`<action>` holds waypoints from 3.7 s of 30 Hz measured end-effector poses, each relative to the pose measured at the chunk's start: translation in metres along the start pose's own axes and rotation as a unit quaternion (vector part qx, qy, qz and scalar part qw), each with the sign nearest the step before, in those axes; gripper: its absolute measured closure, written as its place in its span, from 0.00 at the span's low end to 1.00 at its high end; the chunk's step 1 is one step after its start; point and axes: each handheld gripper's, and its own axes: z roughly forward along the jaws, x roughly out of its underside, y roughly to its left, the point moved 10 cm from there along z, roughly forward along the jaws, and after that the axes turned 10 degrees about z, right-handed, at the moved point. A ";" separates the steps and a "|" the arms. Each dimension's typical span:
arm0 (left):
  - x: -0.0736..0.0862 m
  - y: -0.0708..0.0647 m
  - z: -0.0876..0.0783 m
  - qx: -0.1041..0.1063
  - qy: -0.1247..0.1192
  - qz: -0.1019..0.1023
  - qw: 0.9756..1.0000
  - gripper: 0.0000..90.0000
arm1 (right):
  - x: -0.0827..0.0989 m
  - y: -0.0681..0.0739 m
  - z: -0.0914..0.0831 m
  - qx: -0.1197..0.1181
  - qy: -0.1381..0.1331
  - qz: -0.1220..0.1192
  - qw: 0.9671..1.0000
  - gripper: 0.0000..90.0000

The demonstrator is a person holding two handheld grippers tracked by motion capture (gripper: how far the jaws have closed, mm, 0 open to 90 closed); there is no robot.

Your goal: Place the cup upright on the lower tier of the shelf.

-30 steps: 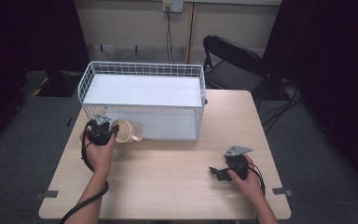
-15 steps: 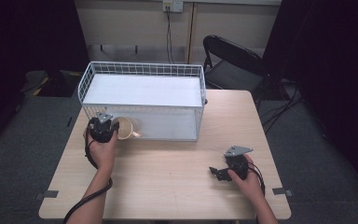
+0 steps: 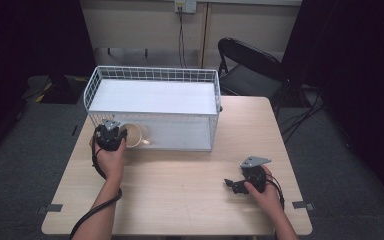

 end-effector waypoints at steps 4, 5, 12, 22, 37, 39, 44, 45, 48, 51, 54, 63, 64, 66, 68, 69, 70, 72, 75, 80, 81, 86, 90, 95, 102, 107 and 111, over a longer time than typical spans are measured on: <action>0.001 0.000 -0.001 0.005 0.005 -0.001 1.000 0.93 | 0.000 0.000 0.000 0.000 0.000 0.000 1.000 0.11; 0.000 -0.001 -0.001 0.008 0.003 -0.006 1.000 0.92 | 0.000 0.000 0.000 0.000 0.000 0.000 1.000 0.11; -0.001 -0.002 -0.003 0.013 0.004 -0.006 1.000 0.91 | 0.000 0.000 0.000 0.000 0.000 0.000 1.000 0.11; -0.005 -0.005 -0.004 0.012 -0.003 -0.012 1.000 0.90 | 0.000 0.000 0.000 0.000 0.000 0.000 1.000 0.11; -0.021 -0.006 -0.007 0.019 -0.053 -0.017 0.998 0.69 | 0.000 0.000 0.000 0.000 0.000 0.000 1.000 0.11; -0.024 -0.007 -0.007 0.017 -0.061 -0.012 0.998 0.65 | 0.000 0.000 0.000 0.000 0.000 0.000 1.000 0.11; -0.023 -0.009 -0.005 0.020 -0.063 -0.012 0.998 0.55 | 0.000 0.000 0.000 0.000 0.000 0.000 1.000 0.11; -0.023 -0.009 -0.005 0.020 -0.063 -0.012 0.998 0.53 | 0.000 0.000 0.000 0.000 0.000 0.000 1.000 0.11; -0.023 -0.010 -0.006 0.025 -0.066 -0.017 0.997 0.50 | 0.000 0.000 0.000 0.000 0.000 0.000 1.000 0.11; -0.023 -0.012 -0.007 0.025 -0.061 -0.014 0.998 0.46 | 0.000 0.000 0.000 0.000 0.000 0.000 1.000 0.11; -0.023 -0.012 -0.008 0.027 -0.057 -0.010 0.998 0.46 | 0.000 0.000 0.000 0.000 0.000 0.000 1.000 0.11; -0.023 -0.010 -0.017 0.034 -0.054 -0.009 0.998 0.33 | 0.000 0.000 0.000 0.000 0.000 0.000 1.000 0.11; -0.023 -0.010 -0.017 0.034 -0.054 -0.009 0.998 0.32 | 0.000 0.000 0.000 0.000 0.000 0.000 1.000 0.11; -0.024 -0.011 -0.021 0.037 -0.056 -0.007 0.998 0.31 | 0.000 0.000 0.000 0.000 0.000 0.000 1.000 0.11; -0.024 -0.011 -0.021 0.040 -0.055 -0.011 0.998 0.29 | 0.000 0.000 0.000 0.000 0.000 0.000 1.000 0.11; -0.024 -0.011 -0.022 0.044 -0.055 -0.012 0.997 0.28 | 0.000 0.000 0.000 0.001 0.000 0.000 1.000 0.11; -0.024 -0.011 -0.022 0.044 -0.055 -0.012 0.997 0.27 | 0.000 0.000 0.000 0.001 0.000 0.000 1.000 0.11; -0.023 -0.011 -0.024 0.050 -0.059 -0.013 0.997 0.27 | 0.000 0.000 0.000 0.001 0.000 0.001 1.000 0.11; -0.023 -0.010 -0.026 0.051 -0.062 -0.008 0.997 0.27 | 0.000 0.000 0.000 0.001 0.000 0.000 1.000 0.11; -0.024 -0.010 -0.031 0.056 -0.062 0.000 0.996 0.26 | 0.000 0.000 0.000 0.001 0.000 0.001 1.000 0.11; -0.024 -0.011 -0.033 0.058 -0.063 0.001 0.996 0.26 | 0.000 0.000 0.000 0.001 0.000 0.001 1.000 0.11; -0.023 -0.016 -0.039 0.068 -0.057 0.006 0.996 0.24 | 0.000 0.000 0.000 0.002 -0.001 0.001 1.000 0.11; -0.021 -0.019 -0.044 0.072 -0.059 0.016 0.996 0.23 | 0.000 0.001 0.000 0.003 -0.001 0.003 1.000 0.11; -0.015 -0.023 -0.041 0.075 -0.050 0.016 0.996 0.25 | 0.000 0.001 0.000 0.004 -0.001 0.003 1.000 0.11; -0.005 -0.027 -0.031 0.076 -0.030 0.020 0.996 0.23 | 0.000 0.001 0.000 0.004 -0.001 0.003 1.000 0.11; -0.004 -0.027 -0.026 0.074 -0.025 0.017 0.997 0.24 | 0.000 0.001 0.000 0.003 -0.001 0.003 1.000 0.11; -0.005 -0.025 -0.025 0.071 -0.023 0.023 0.997 0.27 | 0.000 0.001 0.000 0.004 -0.001 0.003 1.000 0.11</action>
